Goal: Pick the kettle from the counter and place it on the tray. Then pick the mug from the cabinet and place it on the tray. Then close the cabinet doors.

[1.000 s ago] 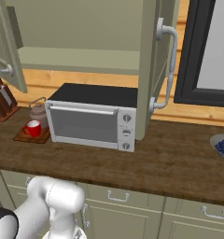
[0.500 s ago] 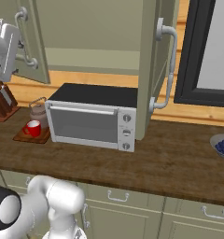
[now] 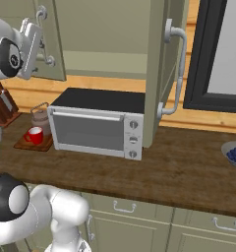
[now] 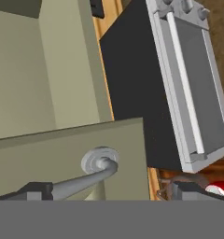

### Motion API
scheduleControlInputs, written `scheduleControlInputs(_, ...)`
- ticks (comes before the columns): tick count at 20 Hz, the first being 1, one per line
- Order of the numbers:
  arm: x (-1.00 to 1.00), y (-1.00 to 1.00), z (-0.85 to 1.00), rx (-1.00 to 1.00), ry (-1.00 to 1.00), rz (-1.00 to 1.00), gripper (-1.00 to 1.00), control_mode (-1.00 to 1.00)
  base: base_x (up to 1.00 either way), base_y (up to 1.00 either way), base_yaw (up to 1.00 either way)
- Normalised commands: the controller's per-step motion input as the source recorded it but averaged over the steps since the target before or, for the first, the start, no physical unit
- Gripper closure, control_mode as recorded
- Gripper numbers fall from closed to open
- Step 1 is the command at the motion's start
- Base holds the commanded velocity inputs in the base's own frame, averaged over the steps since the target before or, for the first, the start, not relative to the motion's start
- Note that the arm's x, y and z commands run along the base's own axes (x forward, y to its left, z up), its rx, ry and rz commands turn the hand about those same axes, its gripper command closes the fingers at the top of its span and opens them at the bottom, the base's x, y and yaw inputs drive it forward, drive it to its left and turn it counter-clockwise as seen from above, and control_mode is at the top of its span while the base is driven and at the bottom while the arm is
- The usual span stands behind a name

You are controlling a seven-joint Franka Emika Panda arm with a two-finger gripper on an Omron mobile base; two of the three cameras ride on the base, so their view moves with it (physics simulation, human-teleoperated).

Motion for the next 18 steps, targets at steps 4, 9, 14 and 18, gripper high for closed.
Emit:
scheduleControlInputs(4,0.52,-0.04,-0.22,0.12,0.0,0.04,-1.0,-1.0,0.0,0.0,0.0)
scheduleControlInputs(9,0.42,-0.04,-0.21,0.12,0.0,0.05,-1.0,-1.0,0.0,0.0,0.0)
scheduleControlInputs(14,0.48,-0.01,-0.23,0.06,0.0,0.03,-1.0,-1.0,0.0,0.0,0.0)
scheduleControlInputs(18,0.48,-0.02,-0.24,0.02,0.0,0.02,-1.0,-1.0,0.0,0.0,0.0)
